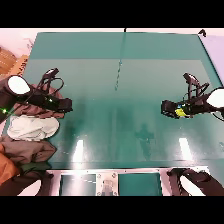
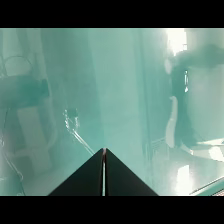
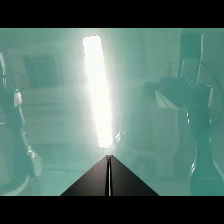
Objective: Fold the shirts.
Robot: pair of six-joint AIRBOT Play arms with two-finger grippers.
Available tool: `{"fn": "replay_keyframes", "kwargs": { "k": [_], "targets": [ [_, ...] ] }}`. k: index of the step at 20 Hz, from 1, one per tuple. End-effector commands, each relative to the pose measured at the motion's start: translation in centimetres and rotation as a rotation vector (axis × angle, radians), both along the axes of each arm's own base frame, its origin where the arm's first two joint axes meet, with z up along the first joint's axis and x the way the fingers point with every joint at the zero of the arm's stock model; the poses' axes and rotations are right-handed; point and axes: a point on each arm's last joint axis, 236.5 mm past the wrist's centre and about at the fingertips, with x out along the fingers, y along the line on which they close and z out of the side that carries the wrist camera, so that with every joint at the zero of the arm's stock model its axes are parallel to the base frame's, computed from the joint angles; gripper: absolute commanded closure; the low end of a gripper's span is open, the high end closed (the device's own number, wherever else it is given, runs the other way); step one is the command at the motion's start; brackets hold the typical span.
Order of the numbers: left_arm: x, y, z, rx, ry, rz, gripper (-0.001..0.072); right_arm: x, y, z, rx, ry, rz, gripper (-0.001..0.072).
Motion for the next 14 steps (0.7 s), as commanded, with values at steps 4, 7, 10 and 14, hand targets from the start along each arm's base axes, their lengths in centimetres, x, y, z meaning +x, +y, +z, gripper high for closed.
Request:
{"fn": "replay_keyframes", "kwargs": {
  "k": [4, 7, 10, 14],
  "targets": [
    [0.1, 0.0, 0.0, -0.003, -0.004, 0.003, 0.0688, -0.1, 0.0, -0.2, 0.0, 0.005, 0.0, 0.0698],
    [0.1, 0.0, 0.0, -0.003, -0.004, 0.003, 0.0688, -0.1, 0.0, -0.2, 0.0, 0.005, 0.0, 0.0698],
    [0.1, 0.0, 0.0, -0.003, -0.004, 0.003, 0.0688, -0.1, 0.0, -0.2, 0.0, 0.005, 0.0, 0.0698],
    [0.1, 0.0, 0.0, -0.003, -0.004, 0.003, 0.0688, 1.1, 0.0, 0.2, 0.003, -0.047, -0.013, 0.0698]
  ]
}}
